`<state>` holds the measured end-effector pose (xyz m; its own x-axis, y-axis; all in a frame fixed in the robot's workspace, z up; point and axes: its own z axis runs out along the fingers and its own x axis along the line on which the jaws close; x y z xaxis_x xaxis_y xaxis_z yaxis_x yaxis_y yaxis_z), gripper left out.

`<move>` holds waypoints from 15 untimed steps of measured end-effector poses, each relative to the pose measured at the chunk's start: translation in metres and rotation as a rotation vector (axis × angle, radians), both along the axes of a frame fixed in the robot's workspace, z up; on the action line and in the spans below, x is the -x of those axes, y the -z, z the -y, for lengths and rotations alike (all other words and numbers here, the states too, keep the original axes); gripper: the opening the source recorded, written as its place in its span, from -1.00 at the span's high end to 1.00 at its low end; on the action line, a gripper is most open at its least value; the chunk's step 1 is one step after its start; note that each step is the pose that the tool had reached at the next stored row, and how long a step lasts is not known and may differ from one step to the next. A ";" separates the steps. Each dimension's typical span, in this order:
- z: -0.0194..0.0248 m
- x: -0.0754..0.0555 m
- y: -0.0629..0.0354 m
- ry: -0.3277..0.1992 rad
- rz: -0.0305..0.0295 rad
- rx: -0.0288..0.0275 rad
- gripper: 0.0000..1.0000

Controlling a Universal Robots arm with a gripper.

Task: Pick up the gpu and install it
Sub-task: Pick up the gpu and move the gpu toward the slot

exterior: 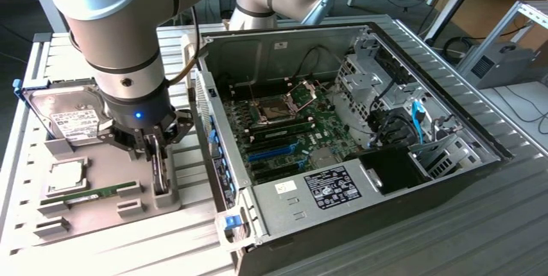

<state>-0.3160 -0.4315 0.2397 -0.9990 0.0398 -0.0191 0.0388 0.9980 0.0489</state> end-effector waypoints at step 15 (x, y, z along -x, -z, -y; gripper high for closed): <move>0.0000 0.000 -0.0302 0.000 0.0001 0.0000 0.47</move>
<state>-0.3160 -0.4315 0.2698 -0.9990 0.0395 -0.0192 0.0385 0.9981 0.0489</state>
